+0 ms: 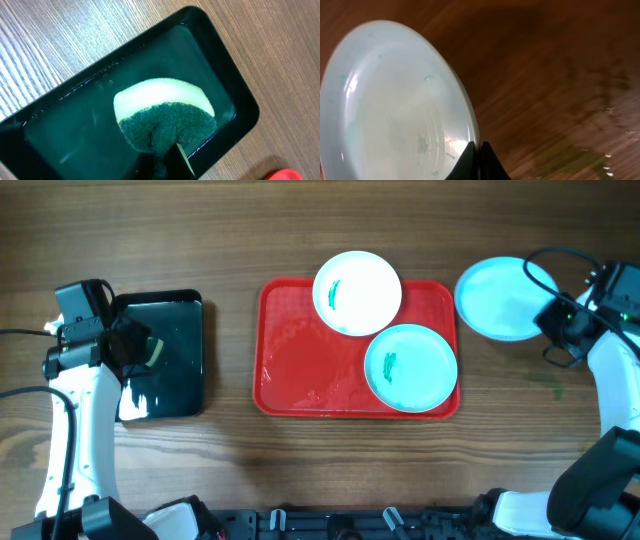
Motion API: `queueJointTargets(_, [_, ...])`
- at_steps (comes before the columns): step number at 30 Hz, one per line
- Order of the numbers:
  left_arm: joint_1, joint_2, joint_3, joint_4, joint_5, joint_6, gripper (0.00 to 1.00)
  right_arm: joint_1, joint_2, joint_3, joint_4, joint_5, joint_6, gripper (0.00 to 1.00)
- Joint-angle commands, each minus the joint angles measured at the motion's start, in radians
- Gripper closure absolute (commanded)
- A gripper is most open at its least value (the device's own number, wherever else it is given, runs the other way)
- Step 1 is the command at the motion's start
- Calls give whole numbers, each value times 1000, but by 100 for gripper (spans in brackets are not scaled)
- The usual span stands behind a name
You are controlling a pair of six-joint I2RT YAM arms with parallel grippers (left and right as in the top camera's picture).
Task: Clean dirty plates on tray and stack at the side
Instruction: 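Set the blue plate on the table right of the red tray, then grasp the white plate's rim with the right gripper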
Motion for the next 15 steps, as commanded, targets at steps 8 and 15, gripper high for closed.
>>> queueJointTargets(8, [3, 6, 14, 9, 12, -5, 96, -3, 69, -83, 170, -250, -35, 50])
queueJointTargets(15, [3, 6, 14, 26, 91, -1, 96, 261, 73, -33, 290, -452, -60, 29])
